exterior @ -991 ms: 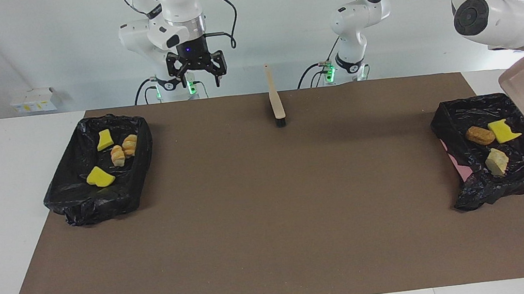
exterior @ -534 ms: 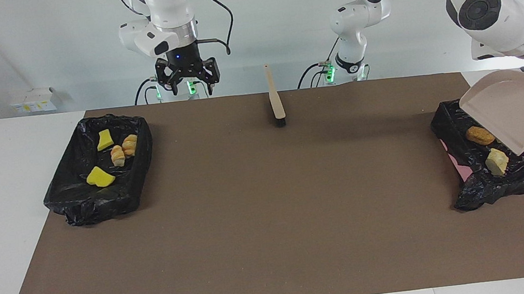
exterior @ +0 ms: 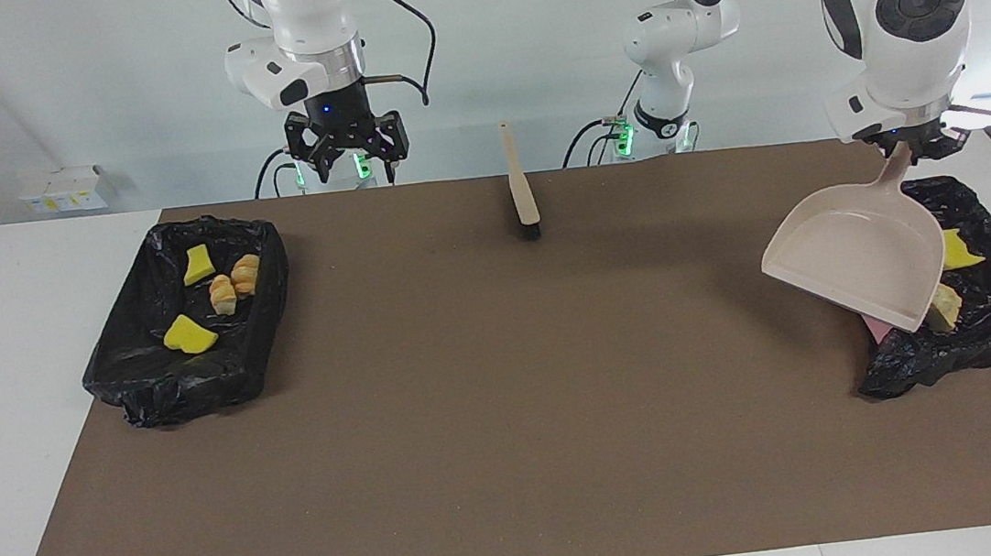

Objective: Sweep and dump trash in bin

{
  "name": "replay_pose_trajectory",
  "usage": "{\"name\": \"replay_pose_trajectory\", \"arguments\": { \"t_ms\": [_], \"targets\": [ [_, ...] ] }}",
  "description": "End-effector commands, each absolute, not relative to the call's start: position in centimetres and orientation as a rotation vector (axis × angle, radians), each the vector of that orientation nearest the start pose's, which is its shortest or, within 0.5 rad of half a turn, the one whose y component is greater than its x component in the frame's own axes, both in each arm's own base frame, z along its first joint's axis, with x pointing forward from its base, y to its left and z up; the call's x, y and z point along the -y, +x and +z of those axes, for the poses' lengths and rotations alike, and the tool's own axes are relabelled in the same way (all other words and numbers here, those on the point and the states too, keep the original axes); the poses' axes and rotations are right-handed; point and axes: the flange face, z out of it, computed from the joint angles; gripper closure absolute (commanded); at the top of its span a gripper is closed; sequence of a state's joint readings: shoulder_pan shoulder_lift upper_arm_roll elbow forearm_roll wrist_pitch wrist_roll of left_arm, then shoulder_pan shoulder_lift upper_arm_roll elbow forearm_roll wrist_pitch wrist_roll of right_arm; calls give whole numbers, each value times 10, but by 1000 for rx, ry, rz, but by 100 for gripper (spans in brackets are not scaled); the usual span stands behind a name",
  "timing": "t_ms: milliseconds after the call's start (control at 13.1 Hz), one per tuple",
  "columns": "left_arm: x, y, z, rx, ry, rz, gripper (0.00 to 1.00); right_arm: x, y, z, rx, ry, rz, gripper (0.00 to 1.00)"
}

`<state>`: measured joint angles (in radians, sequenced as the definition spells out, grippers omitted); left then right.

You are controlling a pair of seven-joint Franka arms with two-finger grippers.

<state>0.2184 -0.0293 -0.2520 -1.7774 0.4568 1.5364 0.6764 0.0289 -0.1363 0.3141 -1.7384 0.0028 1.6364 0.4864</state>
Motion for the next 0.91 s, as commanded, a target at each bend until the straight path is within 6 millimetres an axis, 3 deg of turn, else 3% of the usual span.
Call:
{"name": "replay_pose_trajectory", "arguments": {
  "t_ms": [0, 152, 381, 457, 686, 839],
  "targets": [
    [-13, 525, 556, -822, -2716, 399, 100, -166, 507, 640, -229, -3171, -111, 0],
    [13, 524, 553, -674, -2818, 341, 100, -144, 516, 647, -218, -3178, -118, 0],
    [61, 524, 549, -465, -2952, 240, 100, -87, 525, 652, -162, -3185, -86, 0],
    [77, 524, 549, -408, -2986, 215, 100, -80, 525, 652, -121, -3191, -73, 0],
    [119, 523, 550, -300, -3070, 142, 100, -33, 524, 663, -161, -3166, -42, 0],
    [165, 522, 544, -215, -3102, 83, 100, -24, 523, 664, -185, -3162, -31, 0]
  ]
}}
